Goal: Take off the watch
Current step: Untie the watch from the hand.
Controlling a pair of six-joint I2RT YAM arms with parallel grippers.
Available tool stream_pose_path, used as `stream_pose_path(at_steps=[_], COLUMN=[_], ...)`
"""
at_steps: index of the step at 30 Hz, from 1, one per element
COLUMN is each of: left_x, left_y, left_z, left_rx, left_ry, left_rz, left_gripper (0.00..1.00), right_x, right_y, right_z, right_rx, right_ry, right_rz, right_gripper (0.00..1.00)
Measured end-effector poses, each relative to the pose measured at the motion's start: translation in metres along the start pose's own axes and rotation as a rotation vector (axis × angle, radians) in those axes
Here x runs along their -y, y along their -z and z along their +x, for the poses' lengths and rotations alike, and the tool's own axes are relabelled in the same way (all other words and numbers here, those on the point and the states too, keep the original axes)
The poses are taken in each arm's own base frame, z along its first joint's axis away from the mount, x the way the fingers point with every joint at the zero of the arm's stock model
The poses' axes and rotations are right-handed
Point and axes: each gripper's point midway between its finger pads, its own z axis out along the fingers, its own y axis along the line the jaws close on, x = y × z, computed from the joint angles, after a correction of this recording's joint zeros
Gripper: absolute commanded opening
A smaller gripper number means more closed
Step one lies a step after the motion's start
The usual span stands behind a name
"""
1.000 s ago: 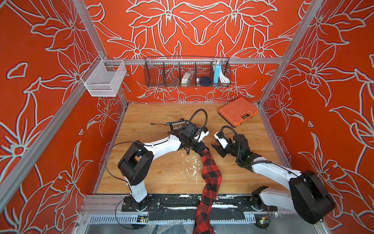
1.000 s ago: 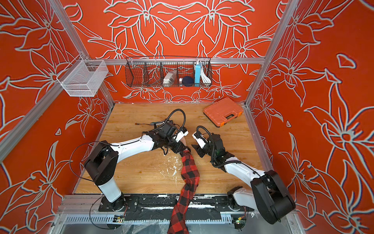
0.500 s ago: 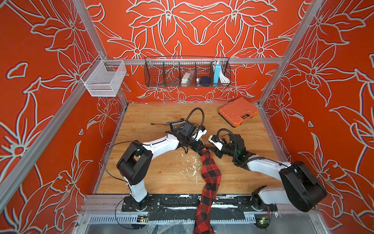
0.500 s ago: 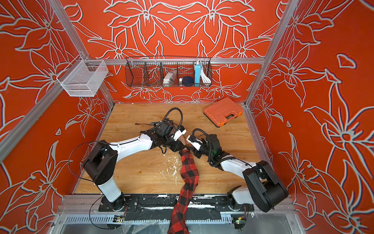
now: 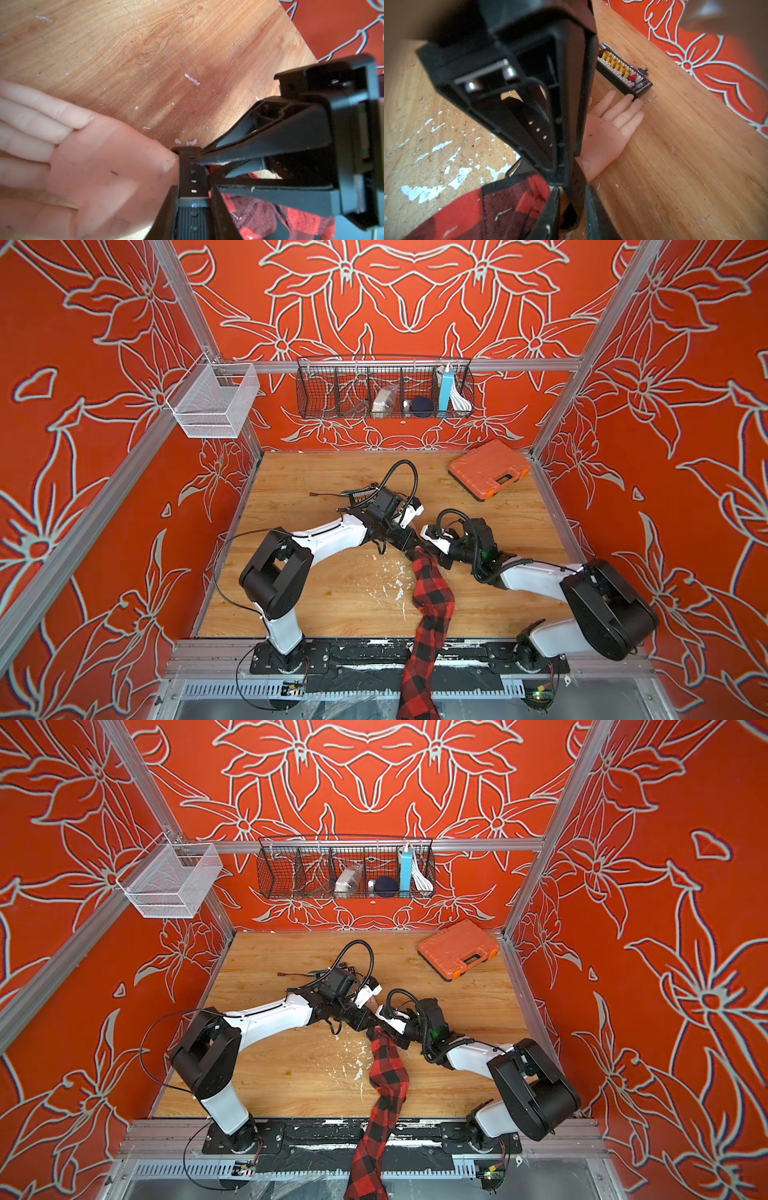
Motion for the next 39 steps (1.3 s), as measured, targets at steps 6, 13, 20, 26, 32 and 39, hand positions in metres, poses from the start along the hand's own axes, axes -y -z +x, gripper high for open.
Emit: stream_pose_path(at_steps=[6,13,20,26,32,39], left_x=[-0.001,-0.004,-0.006,-0.006,-0.004,-0.003], left_y=[0.001,0.004,0.004,0.013,0.028,0.040], left_z=[-0.001,-0.006,-0.008,-0.013,-0.014,-0.008], left_rx=[0.002,0.018,0.024,0.051,0.099,0.142], left_ry=[0.011,0.023,0.030,0.017,0.000,-0.008], left_rz=[0.007,0.003,-0.003,-0.038,-0.076,-0.111], left_gripper=[0.23,0.23,0.22,0.22,0.22,0.22], right_x=[0.003,0.007,0.013,0.017,0.017,0.011], right_y=[-0.004,-0.005,-0.005,-0.005,-0.004,-0.003], right_z=[0.000,-0.005,-0.005,-0.012,-0.026,-0.034], right_rx=[-0.001,0.014,0.010,0.032,0.078,0.101], right_ry=[0.023,0.034,0.023,0.005,-0.003,-0.036], right_rz=[0.022,0.047,0.086,0.124,0.135,0.122], right_gripper=[0.13,0.00,0.00,0.00,0.00,0.00])
